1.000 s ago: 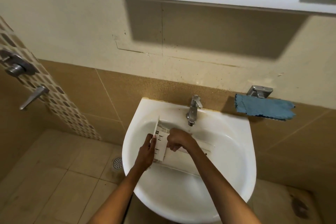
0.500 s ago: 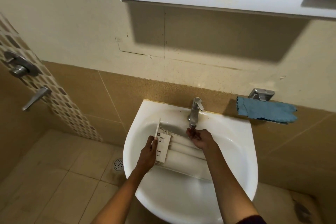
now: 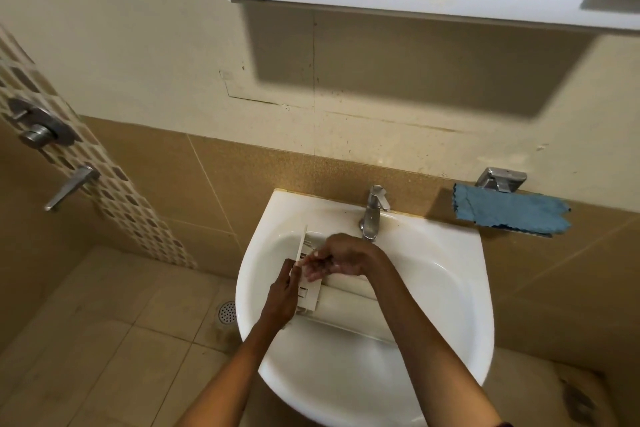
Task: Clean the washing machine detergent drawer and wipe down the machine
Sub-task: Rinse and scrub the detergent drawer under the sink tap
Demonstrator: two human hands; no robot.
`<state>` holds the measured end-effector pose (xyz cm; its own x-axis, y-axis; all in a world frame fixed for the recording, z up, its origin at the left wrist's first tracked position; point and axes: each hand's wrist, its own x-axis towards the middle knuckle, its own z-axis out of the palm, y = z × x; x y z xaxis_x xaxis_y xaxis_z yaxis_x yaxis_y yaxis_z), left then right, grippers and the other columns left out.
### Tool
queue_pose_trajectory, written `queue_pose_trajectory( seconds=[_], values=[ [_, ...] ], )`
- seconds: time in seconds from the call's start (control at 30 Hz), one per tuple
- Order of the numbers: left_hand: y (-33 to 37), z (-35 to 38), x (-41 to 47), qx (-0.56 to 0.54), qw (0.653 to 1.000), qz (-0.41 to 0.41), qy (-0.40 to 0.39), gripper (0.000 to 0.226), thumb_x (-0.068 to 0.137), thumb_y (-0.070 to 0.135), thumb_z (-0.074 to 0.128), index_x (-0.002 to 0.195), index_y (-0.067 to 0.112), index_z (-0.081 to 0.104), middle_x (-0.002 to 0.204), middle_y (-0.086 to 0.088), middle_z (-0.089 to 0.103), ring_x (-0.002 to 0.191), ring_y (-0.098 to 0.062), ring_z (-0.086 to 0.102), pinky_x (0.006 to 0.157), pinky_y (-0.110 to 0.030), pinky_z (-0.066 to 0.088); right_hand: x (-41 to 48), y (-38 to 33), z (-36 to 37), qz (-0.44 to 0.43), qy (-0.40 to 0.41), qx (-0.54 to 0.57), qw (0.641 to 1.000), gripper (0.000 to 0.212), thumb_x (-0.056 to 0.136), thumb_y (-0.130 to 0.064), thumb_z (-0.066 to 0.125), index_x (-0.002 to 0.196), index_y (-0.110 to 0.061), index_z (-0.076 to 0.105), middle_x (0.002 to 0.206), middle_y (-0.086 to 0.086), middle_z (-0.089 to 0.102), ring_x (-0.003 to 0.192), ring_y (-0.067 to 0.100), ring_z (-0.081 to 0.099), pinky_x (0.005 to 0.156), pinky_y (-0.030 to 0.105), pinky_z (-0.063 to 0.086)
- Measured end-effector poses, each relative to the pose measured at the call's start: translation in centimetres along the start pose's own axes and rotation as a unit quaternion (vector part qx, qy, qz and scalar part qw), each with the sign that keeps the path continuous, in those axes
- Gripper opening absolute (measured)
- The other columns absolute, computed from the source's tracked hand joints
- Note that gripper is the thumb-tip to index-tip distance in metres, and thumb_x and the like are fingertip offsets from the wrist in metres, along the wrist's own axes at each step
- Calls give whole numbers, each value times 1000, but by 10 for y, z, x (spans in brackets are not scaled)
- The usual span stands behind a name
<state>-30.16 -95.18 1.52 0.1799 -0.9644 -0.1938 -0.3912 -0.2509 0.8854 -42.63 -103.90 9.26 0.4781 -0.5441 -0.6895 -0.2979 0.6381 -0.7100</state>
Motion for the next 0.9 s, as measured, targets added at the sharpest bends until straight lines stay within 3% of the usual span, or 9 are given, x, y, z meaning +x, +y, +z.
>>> queue_pose_trajectory(
  seconds=[0.07, 0.2, 0.3, 0.43, 0.6, 0.67, 0.73, 0.8, 0.9],
  values=[
    [1, 1, -1, -9, 1000, 4, -1, 22, 101, 35, 25, 96, 21, 42, 69, 1, 50, 60, -11, 48, 51, -11, 39, 7, -12, 9, -41, 81, -144, 985, 26, 93, 8, 40, 110, 19, 56, 81, 16, 63, 65, 18, 60, 67, 25, 53],
    [3, 1, -2, -19, 1000, 4, 0, 26, 101, 34, 25, 89, 19, 41, 65, 5, 48, 58, -9, 47, 50, -6, 37, 25, -10, 9, -76, 229, -368, 898, 26, 86, 0, 57, 112, 4, 61, 113, 17, 66, 101, 27, 63, 87, 33, 52],
    [4, 0, -3, -20, 1000, 9, -2, 26, 101, 33, 25, 88, 18, 41, 65, 5, 47, 55, -3, 48, 50, -6, 38, 22, 3, 0, -49, 288, -410, 864, 27, 92, -6, 53, 117, 2, 52, 121, 17, 60, 113, 29, 57, 88, 32, 47],
    [3, 1, -3, -25, 1000, 8, -6, 23, 101, 33, 26, 90, 19, 41, 63, 4, 47, 49, 2, 49, 49, -8, 38, 22, 32, -26, 18, 342, -385, 857, 33, 95, -7, 45, 126, 3, 47, 129, 19, 54, 120, 29, 53, 96, 31, 43],
    [1, 1, -1, -7, 1000, 1, -1, 22, 100, 37, 28, 84, 24, 38, 61, 4, 48, 50, -4, 47, 47, -10, 37, 25, 53, -42, 34, 345, -316, 883, 36, 92, -14, 52, 125, 1, 49, 127, 17, 57, 118, 29, 54, 93, 30, 44],
    [1, 2, -2, -7, 1000, 1, -1, 22, 100, 35, 28, 86, 23, 39, 61, 5, 49, 47, 0, 49, 47, -8, 37, 26, 56, -36, -42, 321, -289, 901, 36, 89, -21, 60, 121, -4, 54, 124, 15, 59, 113, 27, 56, 89, 29, 45],
    [1, 2, -1, -6, 1000, 4, 2, 22, 101, 34, 26, 90, 21, 41, 62, 5, 50, 47, 3, 51, 47, -8, 38, 26, 60, -21, -116, 237, -272, 926, 64, 75, -35, 76, 128, -16, 47, 129, 10, 50, 118, 24, 49, 93, 31, 42],
    [0, 2, -1, -1, 1000, 10, 8, 24, 100, 34, 25, 92, 21, 42, 62, 5, 50, 49, 2, 51, 49, -8, 38, 32, 61, -8, -124, 176, -381, 899, 90, 63, -46, 81, 137, -28, 34, 139, 7, 34, 129, 25, 34, 106, 41, 34],
    [0, 3, -2, 1, 1000, 11, 14, 24, 101, 32, 25, 91, 20, 42, 61, 6, 47, 50, 5, 51, 50, -7, 38, 43, 60, -5, -130, 183, -417, 881, 87, 57, -48, 83, 130, -31, 39, 137, 1, 41, 128, 22, 38, 106, 45, 33]
  ],
)
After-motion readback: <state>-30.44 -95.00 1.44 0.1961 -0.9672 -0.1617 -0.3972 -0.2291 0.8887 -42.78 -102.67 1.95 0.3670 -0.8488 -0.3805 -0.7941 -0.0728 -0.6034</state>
